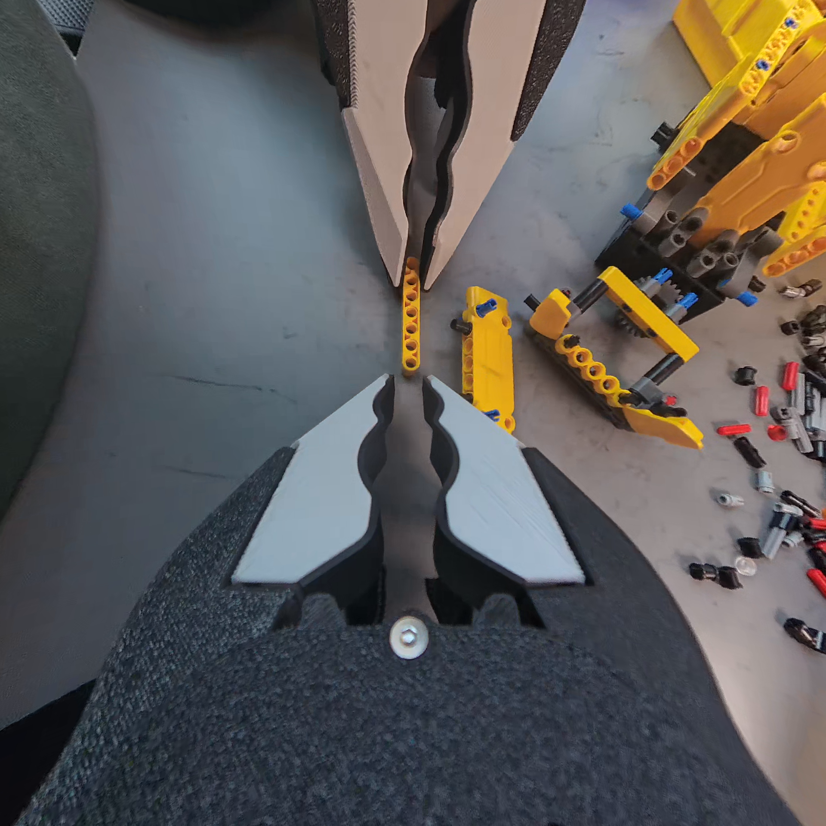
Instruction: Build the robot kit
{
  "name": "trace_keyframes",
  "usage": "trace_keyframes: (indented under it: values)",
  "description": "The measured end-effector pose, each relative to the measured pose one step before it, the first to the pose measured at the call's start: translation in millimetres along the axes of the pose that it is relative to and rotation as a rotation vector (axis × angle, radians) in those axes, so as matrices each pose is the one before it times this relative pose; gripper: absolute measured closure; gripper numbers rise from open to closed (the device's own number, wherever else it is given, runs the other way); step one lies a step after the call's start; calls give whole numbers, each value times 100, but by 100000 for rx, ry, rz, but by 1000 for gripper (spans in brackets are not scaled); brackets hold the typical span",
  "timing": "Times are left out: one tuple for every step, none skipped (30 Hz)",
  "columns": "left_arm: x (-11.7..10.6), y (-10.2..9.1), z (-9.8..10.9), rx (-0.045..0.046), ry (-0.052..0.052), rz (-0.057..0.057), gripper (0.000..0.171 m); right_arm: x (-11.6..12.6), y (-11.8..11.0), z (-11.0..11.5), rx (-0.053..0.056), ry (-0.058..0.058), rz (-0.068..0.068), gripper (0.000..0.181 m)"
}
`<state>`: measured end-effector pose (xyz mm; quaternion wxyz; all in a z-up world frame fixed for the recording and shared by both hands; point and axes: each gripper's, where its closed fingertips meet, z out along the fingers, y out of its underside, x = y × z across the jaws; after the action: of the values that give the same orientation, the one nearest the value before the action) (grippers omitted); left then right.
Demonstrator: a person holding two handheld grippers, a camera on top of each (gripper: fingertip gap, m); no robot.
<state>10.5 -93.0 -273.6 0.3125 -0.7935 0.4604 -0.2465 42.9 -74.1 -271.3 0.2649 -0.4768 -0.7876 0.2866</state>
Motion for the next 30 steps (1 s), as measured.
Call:
trace_keyframes:
  values:
    - [-38,38,-2,-186,-448,581,164,42,60,-99,201,103,-12,168]
    - [26,6,-3,20,120,443,163,59,17,-103,613,-17,261,168]
    - [40,-7,-12,68,309,115,161,67,-66,-145,1114,-239,641,168]
    - [-23,11,-20,62,3,-43,160,59,-219,-195,1883,-323,817,168]
    - [2,26,-30,5,140,128,159,77,-398,-234,2740,-187,783,168]
    - [5,37,-39,0,177,221,158,42,-521,-220,3208,-175,861,168]
    - [-71,22,-23,-32,-359,109,158,-17,-492,-115,2627,-348,1114,171]
    - [-29,17,-16,-40,-123,40,159,-49,-284,29,1183,-289,801,174]
    - [-36,12,4,-37,-234,36,159,-12,-49,143,-321,344,-57,177]
    - [-47,9,-6,-39,-350,102,160,41,179,190,-1424,705,-726,179]
    - [-37,6,1,-52,-412,217,161,64,297,203,-1924,700,-688,181]
    - [-19,4,8,-64,-407,354,163,50,328,189,-1947,376,-158,181]
    - [-1,5,25,-106,-332,365,165,35,266,167,-1593,118,12,181]
    - [17,-17,14,-33,-253,406,165,-65,135,94,-813,-276,-307,181]
    - [62,-15,31,-78,-33,322,165,-81,49,23,-302,-432,-369,181]
    - [51,-18,19,-93,-51,268,165,13,-11,11,-9,131,-125,181]
    - [56,-13,27,-80,7,291,165,83,-52,-31,223,418,80,181]
    - [73,-10,21,-58,144,270,165,68,-70,-37,388,272,227,181]
    - [42,-26,21,-52,6,180,165,23,-204,-56,1061,55,266,181]
    - [56,-20,26,5,8,234,165,-4,-254,-42,1193,-63,434,181]
    - [48,-27,32,5,49,181,165,-65,-237,17,787,-286,254,181]
    - [73,-37,44,-8,147,138,165,-87,-117,72,102,-281,-281,181]
    - [102,-39,44,28,311,180,165,-107,49,128,-819,-242,-606,181]
    - [98,-30,35,30,262,203,165,-112,184,183,-1300,-330,-577,181]
    - [57,-24,32,-9,8,281,165,-86,248,187,-1476,-254,-341,181]
    - [12,5,9,-138,-126,213,165,-62,92,101,-325,-294,-143,181]
    - [10,-2,-11,-12,21,39,165,-45,-48,-53,251,-473,151,181]
    - [13,-5,1,32,151,-199,165,102,-5,-28,13,330,215,181]
    - [-17,-8,-1,95,-3,-148,165,94,-110,-48,650,448,114,181]
    - [-3,-5,-1,76,-15,-49,165,-3,-247,-66,1205,-121,316,181]
